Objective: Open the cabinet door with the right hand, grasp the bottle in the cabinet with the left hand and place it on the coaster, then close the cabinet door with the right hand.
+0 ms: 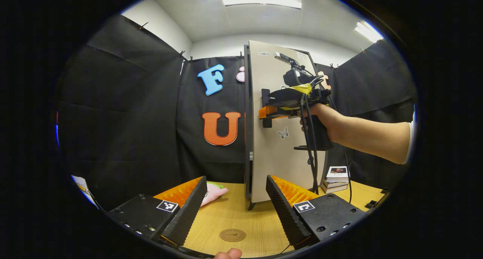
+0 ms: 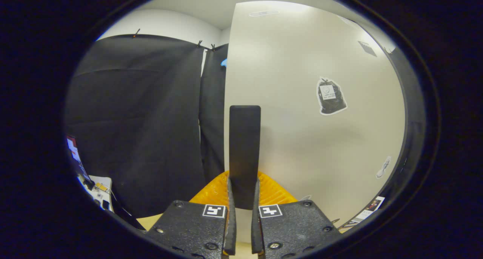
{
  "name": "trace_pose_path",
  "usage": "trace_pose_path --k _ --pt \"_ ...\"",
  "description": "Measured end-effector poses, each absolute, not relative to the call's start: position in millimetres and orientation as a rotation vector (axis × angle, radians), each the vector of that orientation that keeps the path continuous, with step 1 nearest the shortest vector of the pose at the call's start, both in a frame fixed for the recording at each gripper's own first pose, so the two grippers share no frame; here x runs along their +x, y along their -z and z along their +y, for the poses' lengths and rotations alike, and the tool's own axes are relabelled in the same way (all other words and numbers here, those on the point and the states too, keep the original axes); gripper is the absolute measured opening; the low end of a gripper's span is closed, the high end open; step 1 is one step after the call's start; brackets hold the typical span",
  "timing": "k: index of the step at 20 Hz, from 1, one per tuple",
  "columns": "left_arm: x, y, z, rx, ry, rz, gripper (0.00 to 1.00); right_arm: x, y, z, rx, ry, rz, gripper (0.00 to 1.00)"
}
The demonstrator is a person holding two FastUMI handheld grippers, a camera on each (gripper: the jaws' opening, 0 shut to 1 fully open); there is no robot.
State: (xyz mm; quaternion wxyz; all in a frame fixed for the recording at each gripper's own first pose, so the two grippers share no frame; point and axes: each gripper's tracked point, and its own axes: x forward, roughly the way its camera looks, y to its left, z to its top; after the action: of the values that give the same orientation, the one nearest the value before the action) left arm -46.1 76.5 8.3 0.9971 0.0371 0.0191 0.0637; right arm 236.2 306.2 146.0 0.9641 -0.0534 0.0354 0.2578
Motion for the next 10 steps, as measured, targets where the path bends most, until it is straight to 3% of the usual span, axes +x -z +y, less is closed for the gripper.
trace_pose_path --k 10 --pt "-48 -9 52 0.086 -0.072 0.034 0.95 218 -153 301 -0.09 -0.551 0.045 0.19"
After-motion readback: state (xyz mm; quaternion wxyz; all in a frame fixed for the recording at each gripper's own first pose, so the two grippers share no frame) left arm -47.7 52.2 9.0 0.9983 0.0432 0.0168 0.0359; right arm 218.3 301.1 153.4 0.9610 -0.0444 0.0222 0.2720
